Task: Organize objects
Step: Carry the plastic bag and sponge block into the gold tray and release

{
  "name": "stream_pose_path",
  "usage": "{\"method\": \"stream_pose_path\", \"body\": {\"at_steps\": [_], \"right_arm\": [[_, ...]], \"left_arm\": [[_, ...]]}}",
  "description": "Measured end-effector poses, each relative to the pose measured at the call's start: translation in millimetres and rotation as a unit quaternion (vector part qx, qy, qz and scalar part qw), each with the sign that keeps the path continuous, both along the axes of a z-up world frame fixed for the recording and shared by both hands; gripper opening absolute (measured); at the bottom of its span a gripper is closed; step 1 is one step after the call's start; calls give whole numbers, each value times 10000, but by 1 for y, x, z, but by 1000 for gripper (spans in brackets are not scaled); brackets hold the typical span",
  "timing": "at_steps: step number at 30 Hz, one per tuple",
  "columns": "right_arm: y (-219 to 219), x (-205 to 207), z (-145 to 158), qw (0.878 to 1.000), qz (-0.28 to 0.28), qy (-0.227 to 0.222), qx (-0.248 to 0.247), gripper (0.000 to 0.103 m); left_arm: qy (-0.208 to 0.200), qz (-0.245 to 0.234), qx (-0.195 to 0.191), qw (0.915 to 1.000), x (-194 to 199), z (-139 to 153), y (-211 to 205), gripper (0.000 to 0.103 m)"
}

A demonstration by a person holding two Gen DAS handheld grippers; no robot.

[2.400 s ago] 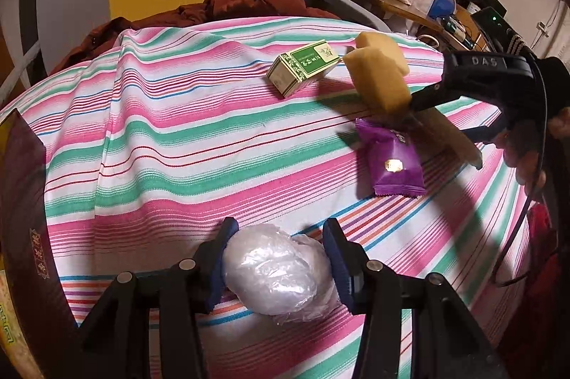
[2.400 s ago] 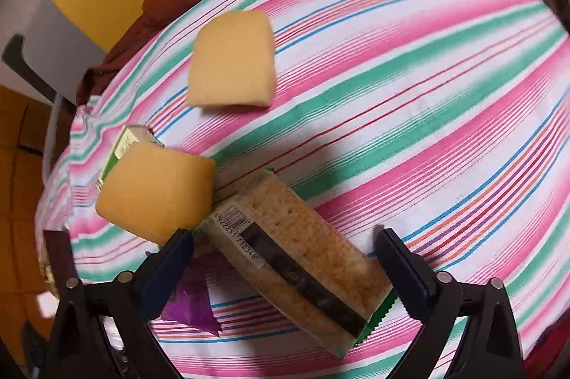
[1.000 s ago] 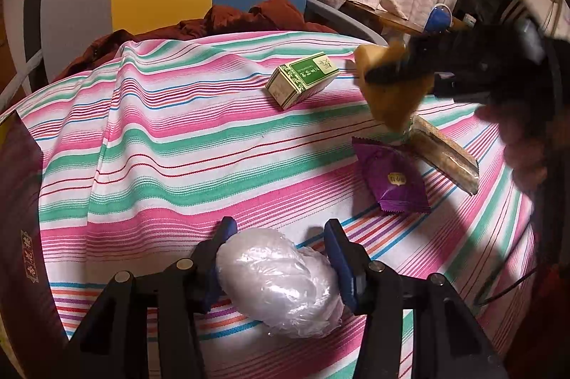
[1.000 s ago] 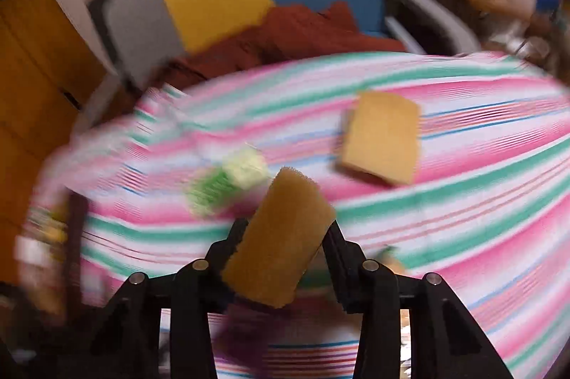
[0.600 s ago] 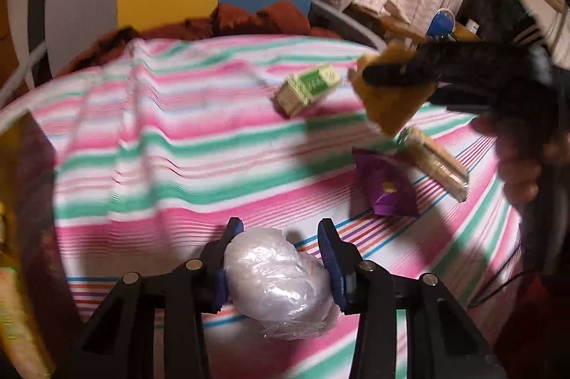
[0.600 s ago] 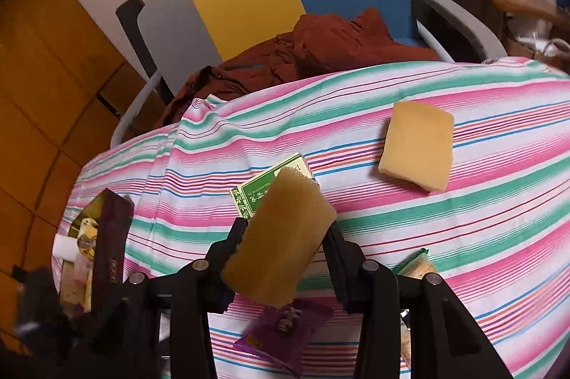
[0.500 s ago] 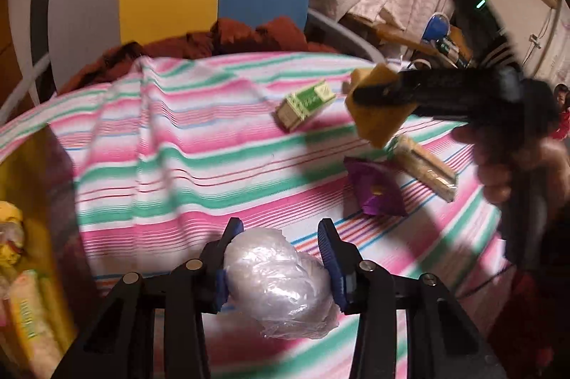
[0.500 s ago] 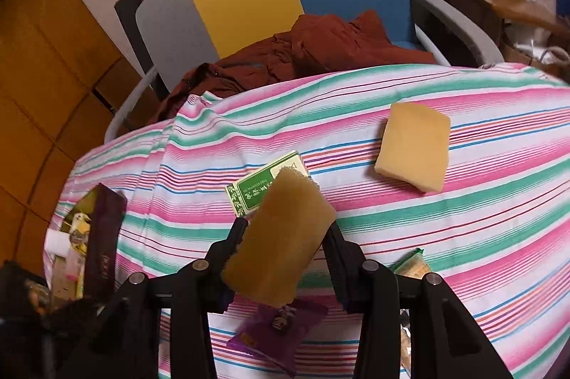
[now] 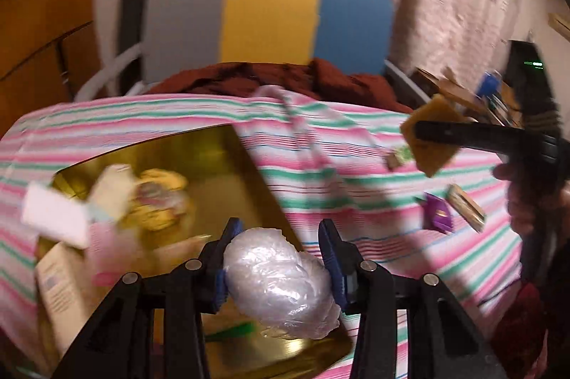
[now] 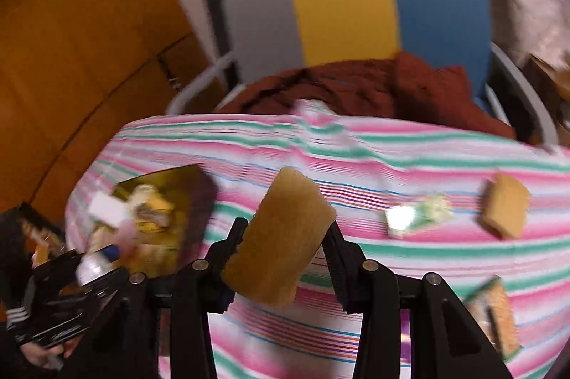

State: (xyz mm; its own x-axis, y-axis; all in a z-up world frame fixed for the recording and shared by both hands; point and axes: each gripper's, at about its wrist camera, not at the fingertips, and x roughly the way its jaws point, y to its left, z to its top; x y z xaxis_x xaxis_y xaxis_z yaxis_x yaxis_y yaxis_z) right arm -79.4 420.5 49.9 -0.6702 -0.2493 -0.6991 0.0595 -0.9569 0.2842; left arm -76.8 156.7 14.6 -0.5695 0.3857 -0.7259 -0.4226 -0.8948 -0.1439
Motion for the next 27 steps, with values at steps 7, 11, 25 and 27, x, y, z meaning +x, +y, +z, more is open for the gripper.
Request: {"method": "stream_pose_path", "body": {"at_steps": [7,11,25,27], "right_arm": [[-97,-24,16,9975,700,4,-36,45],[-132,-50,14,9953,760,-245,-545,78],[-155,-2,0,9984,380,-402,92,93],[-157,6,-3,9984,302,-418,214,94]], "left_arm": [[-31,792,-231,9966,-7,-10,-54,50],[-178,1086,-316,9934,-14,-16,-73,53],[-151,1295,-121,9914,-7,-14,-100,64],[-15,1349,-76,9908,-3,-7,-104,64]]}}
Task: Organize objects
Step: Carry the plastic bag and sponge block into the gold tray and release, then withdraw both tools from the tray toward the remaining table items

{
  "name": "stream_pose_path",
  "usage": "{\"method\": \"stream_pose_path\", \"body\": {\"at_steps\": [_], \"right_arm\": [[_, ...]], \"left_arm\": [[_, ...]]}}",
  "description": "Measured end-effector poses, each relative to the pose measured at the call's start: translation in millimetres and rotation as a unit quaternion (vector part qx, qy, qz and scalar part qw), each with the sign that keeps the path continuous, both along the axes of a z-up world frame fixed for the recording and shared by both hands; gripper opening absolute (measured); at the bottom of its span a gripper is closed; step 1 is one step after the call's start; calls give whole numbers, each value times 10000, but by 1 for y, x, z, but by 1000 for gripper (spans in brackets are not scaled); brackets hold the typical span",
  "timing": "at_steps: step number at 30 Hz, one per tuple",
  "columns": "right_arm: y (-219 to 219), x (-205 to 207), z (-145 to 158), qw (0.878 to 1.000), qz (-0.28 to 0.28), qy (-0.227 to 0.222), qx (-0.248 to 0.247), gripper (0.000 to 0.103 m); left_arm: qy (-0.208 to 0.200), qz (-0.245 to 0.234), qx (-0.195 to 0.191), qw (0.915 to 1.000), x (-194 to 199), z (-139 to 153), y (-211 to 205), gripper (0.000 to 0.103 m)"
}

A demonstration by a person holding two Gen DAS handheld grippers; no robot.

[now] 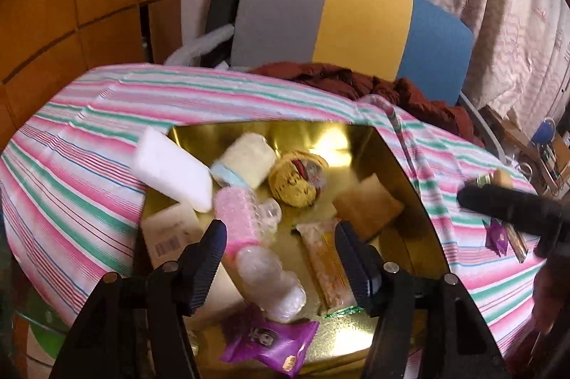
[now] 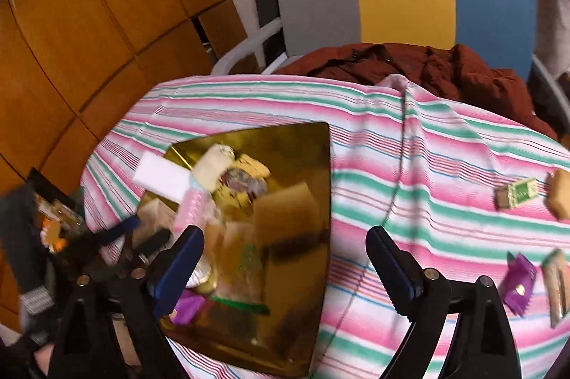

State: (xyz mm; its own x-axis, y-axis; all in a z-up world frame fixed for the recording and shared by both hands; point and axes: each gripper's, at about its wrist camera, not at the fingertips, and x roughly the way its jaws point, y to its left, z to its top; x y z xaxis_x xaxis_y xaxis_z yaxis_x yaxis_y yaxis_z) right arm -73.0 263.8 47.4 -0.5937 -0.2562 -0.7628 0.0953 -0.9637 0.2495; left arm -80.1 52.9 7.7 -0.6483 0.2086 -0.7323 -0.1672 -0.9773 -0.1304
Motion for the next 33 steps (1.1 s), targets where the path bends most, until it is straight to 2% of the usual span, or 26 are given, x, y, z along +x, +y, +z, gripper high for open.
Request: {"method": "stream_pose_path", "body": {"at_steps": [9,12,17,25,33], "right_arm": [[-2,22,-3,9998,-199,-28,93,99],[-7,28,-4,9998,-159,-9,153,99],[-12,32,-10,9997,-152,-57,161,101],[-14,42,-13,9982,-275,23,527,102],[3,52,-16,9963,-482,5,708,103]], "left_arm": [[153,195,724,9971,-1,24,-40,67],[180,417,534,9975,1,25,-47,67],[285,238,-35,9993,13,21,-28,67],[513,-178,-355,9979,33,23,4,67],[597,-614,-534,9949,43,24,30,67]]}}
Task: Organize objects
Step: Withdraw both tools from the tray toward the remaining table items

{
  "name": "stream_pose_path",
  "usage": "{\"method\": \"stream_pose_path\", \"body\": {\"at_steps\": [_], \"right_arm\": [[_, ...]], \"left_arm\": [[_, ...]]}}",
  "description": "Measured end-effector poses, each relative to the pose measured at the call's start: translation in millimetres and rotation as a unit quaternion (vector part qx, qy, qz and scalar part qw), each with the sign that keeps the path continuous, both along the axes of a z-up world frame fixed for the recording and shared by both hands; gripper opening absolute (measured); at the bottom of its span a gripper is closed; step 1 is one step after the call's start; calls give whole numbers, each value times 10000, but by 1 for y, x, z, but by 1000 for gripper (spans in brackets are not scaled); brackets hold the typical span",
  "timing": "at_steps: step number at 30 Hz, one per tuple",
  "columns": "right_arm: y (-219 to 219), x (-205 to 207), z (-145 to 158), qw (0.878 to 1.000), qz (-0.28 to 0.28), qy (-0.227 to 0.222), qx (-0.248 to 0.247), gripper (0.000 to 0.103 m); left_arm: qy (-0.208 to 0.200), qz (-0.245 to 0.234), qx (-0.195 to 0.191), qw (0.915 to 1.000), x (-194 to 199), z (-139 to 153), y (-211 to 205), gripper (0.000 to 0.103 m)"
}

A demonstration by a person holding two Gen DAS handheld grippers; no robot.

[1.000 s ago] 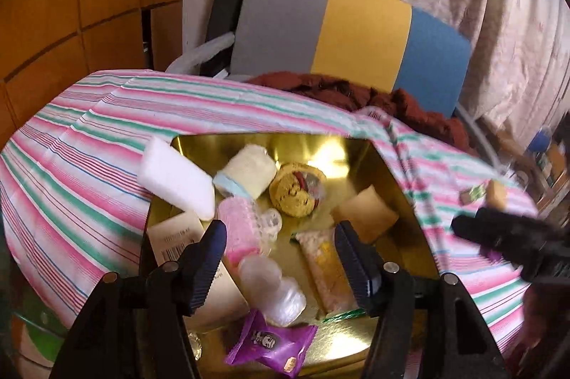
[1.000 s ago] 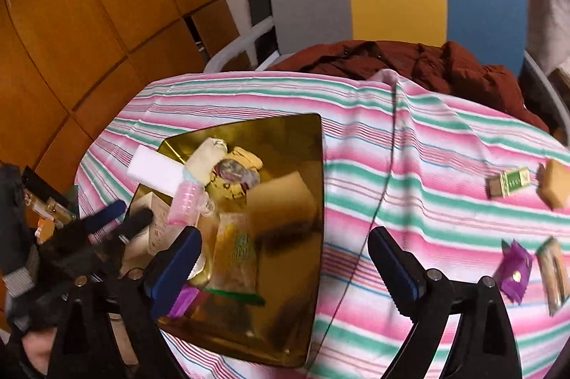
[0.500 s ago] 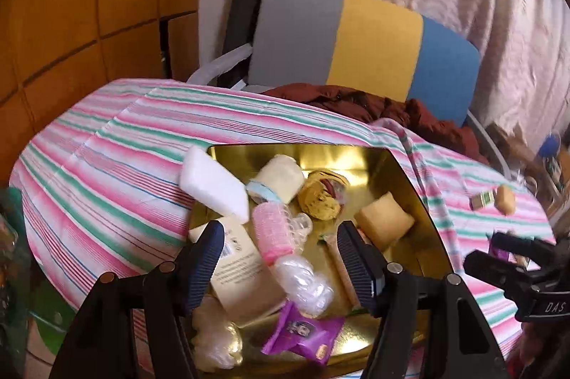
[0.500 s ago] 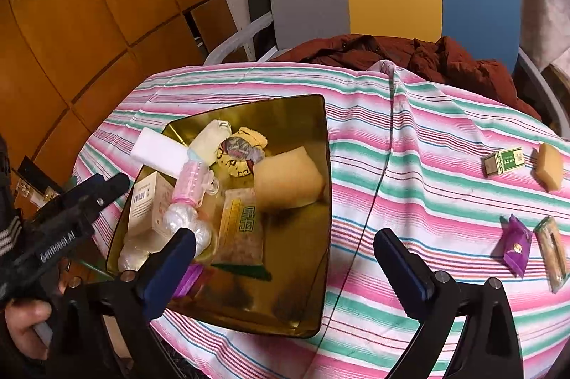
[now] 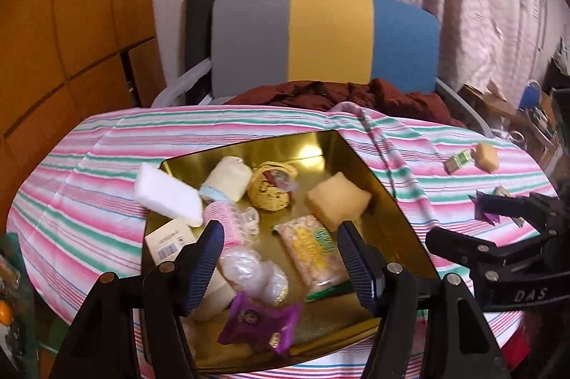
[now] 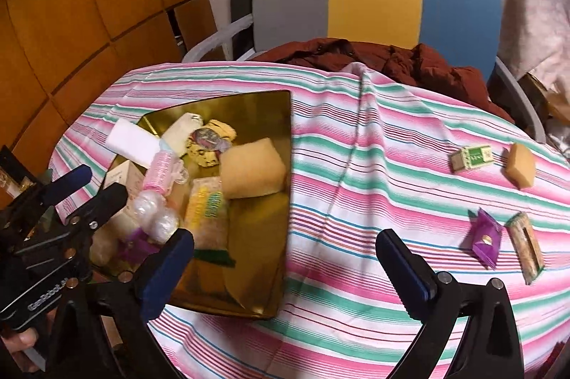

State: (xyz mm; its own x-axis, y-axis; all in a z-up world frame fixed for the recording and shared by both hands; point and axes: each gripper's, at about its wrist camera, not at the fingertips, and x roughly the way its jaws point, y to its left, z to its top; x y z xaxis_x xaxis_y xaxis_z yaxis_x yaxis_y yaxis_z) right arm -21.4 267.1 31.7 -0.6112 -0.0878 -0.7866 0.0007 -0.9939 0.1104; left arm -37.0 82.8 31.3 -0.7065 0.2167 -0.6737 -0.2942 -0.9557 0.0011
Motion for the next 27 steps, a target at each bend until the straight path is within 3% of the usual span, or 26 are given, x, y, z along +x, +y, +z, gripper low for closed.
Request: {"method": "stream_pose_path", "body": {"at_steps": [16,27], "right_arm": [[105,19,-15,9914,-1280,-258,7,103],[207,13,7,9771,-2069,288,398,103]], "left_arm": [[-71,-636,-281,9976,11,-6,44,67],[-193,-1141,-452,9923,16,-12,82,67]]}}
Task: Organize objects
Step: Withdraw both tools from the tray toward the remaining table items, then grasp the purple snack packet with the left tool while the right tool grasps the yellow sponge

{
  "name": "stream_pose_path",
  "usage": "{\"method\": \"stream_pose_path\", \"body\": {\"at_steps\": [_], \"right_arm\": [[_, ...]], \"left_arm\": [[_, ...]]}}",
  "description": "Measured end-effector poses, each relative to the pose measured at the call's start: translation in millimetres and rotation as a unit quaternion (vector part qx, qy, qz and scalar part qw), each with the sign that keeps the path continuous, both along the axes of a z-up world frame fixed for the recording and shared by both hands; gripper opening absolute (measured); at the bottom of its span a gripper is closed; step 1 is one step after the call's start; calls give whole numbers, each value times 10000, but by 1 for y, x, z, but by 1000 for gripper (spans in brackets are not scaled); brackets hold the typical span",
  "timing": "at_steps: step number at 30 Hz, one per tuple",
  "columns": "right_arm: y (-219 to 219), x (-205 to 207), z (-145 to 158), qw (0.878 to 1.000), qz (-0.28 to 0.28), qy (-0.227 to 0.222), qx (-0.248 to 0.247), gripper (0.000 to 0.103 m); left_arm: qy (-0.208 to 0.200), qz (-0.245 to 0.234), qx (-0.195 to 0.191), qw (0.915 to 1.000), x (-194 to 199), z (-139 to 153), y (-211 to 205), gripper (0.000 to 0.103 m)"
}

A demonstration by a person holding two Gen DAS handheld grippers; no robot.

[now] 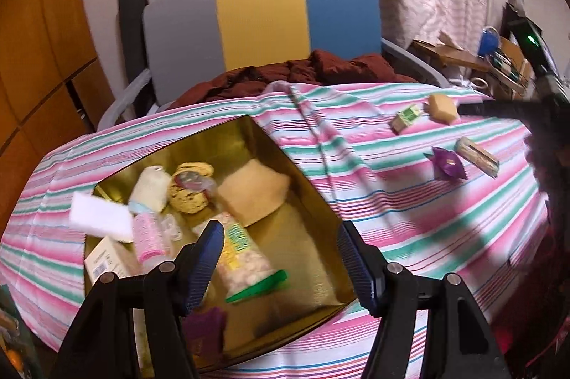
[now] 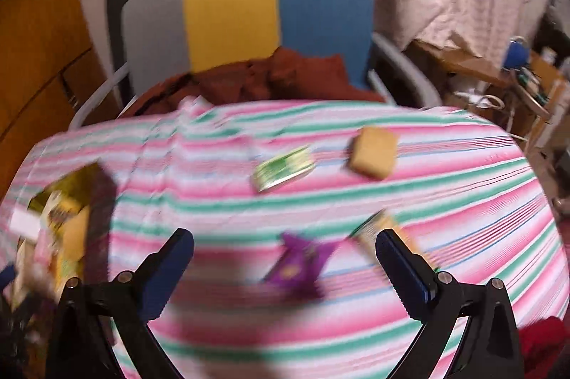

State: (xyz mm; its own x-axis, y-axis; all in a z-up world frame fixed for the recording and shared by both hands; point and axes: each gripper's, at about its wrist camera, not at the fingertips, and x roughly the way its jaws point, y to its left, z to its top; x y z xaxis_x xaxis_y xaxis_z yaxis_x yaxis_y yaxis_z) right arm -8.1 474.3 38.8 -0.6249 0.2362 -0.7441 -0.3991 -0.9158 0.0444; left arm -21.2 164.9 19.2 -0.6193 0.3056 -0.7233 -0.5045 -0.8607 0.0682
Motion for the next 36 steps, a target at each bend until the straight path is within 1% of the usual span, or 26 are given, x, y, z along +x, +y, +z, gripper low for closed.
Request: {"method": "stream_pose_path", "body": {"at_steps": [1,3,5,6,7,9,12,15,19,25,29,36], "right_arm": [[12,0,0,9999,-127,78,10,103],[40,3,-6,9983,-559,173,-22,103],[67,11,-18,9938,-1056,262,-207,103],[80,14,-27,9897,-1372,121,-390,103],[95,18,-36,9829,-1701,-88,-696,103],[112,26,-41,9732,-1997,0,-1138,103],[127,35,-49,9607,-2309,-24,-1543,103],[135,42,-52,9519,-2480,23,-1799,103],[141,50,-53,9442,-2548,184,-2077,103],[140,53,-47,9427,-2491,425,-2178,103],[138,54,-45,9421,-2445,473,-2246,103],[141,56,-48,9368,-2492,514,-2401,103]], "left_arm": [[-32,-84,-8,10000,1,-1,6,67],[-109,-251,-13,9996,3,-3,15,67],[-191,-452,-31,9988,5,-7,26,67],[-242,-537,-36,9983,6,-10,31,67],[-305,-621,-33,9976,8,-13,37,67],[-410,-736,-37,9964,9,-17,48,67],[-576,-930,-88,9940,9,-25,68,67],[-683,-1182,-81,9906,11,-30,89,67],[-744,-1419,-97,9870,11,-35,113,67],[-914,-1596,-105,9829,2,-47,149,67],[-972,-1674,-74,9811,-7,-54,172,67],[-1077,-2098,153,9717,-18,-57,223,67]]}}
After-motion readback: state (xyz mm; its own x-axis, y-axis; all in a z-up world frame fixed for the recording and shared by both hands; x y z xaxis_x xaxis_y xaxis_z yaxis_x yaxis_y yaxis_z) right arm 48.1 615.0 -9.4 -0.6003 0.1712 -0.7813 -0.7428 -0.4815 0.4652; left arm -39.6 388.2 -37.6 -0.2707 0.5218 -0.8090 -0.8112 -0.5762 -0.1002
